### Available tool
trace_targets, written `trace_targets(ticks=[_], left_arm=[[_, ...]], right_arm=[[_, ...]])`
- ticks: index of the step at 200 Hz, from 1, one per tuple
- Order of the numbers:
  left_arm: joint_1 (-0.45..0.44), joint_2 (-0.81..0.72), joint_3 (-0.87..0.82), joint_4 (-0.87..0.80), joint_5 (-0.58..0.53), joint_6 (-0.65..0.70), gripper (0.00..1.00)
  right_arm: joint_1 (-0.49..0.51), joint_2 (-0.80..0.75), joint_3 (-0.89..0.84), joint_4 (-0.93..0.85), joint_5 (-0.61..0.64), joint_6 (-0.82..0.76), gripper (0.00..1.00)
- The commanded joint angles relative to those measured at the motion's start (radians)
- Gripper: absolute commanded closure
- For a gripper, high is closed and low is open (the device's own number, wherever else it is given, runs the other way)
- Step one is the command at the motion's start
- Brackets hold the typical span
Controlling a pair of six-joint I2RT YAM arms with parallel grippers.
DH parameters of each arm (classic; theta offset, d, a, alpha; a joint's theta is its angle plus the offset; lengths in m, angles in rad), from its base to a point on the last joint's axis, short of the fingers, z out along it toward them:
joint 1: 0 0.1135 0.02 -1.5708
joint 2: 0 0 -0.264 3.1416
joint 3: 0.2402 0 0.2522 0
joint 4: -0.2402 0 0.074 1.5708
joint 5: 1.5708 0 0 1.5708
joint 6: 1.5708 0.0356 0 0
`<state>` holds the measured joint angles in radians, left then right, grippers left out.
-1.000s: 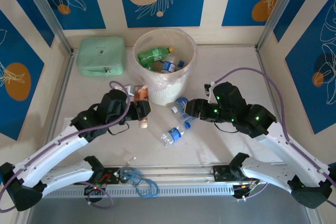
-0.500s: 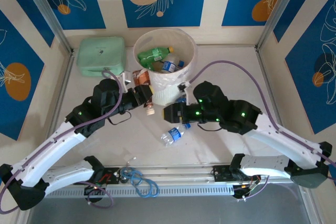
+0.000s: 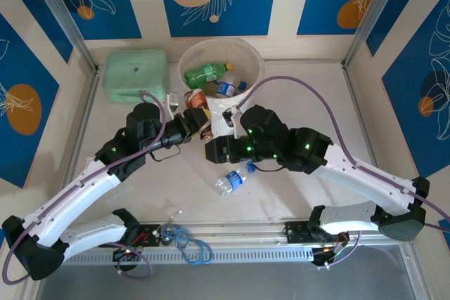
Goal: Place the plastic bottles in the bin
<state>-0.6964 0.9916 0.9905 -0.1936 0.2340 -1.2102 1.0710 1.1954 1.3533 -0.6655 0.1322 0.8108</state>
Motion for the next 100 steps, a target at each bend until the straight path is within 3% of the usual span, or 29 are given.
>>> trace_targets(ticks=[1, 100], left_arm=[[0.011, 0.0, -0.002, 0.083, 0.061, -0.041, 0.47], [0.012, 0.012, -0.035, 0.198, 0.131, -0.109, 0.49]], right_arm=[[-0.015, 0.005, 0.026, 0.011, 0.006, -0.015, 0.42], [-0.058, 0.029, 0.013, 0.082, -0.051, -0.01, 0.47]])
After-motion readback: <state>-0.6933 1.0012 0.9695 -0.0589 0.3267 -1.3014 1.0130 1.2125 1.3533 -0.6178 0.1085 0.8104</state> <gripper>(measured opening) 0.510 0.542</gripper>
